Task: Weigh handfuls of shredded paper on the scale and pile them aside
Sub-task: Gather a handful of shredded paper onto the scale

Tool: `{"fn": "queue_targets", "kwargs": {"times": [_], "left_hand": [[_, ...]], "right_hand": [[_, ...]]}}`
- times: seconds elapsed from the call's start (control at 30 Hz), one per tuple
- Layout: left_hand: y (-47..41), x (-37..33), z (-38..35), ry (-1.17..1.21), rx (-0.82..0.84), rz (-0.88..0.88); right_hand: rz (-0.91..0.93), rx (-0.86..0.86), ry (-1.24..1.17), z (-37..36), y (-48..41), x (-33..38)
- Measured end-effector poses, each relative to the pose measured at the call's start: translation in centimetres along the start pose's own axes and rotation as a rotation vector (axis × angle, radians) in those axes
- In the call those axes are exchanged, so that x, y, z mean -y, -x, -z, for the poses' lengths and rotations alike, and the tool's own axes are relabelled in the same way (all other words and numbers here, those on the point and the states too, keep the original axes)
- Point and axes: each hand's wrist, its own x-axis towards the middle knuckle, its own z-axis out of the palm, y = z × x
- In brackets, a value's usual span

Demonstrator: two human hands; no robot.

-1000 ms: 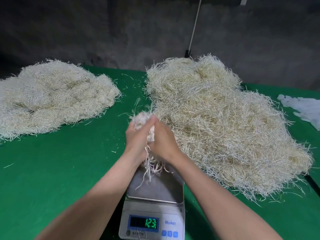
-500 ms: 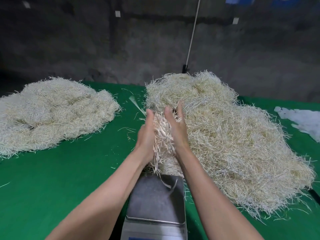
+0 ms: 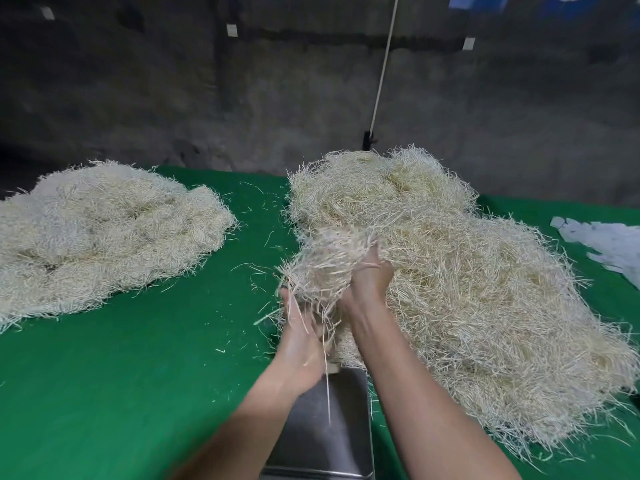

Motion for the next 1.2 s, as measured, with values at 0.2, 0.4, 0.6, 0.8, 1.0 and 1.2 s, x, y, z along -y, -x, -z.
{"fn": "queue_targets", "kwargs": {"times": [0.2, 0.4, 0.6, 0.8, 1.0, 1.2], "left_hand": [[-0.9, -4.0, -1.4, 0.199, -0.13, -0.165], [-1.3, -2.7, -0.5, -0.056, -0.349, -0.243], [0.0, -3.4, -2.6, -0.013, -0.306, -0.325], [0.5, -2.9, -2.7, -0.231, -0.345, -0.412], [0.1, -4.8, -3.6, -0.435, -0.429, -0.536], [1.1, -2.6, -2.8, -0.132, -0.217, -0.46]], "right_hand": [[0.338, 0.293, 0.547, 2.8, 2.8, -6.4], [0.808, 0.249, 0.925, 2.7, 4.0, -5.1], [0.424, 0.575, 0.777, 2.2, 3.8, -2.8], [0.408, 0.5, 0.79, 2.0, 3.6, -3.0], [0.476, 0.485, 0.52, 1.8, 5.0, -4.5], [-0.116, 0.053, 0.059, 2.9, 0.4, -1.1]]}}
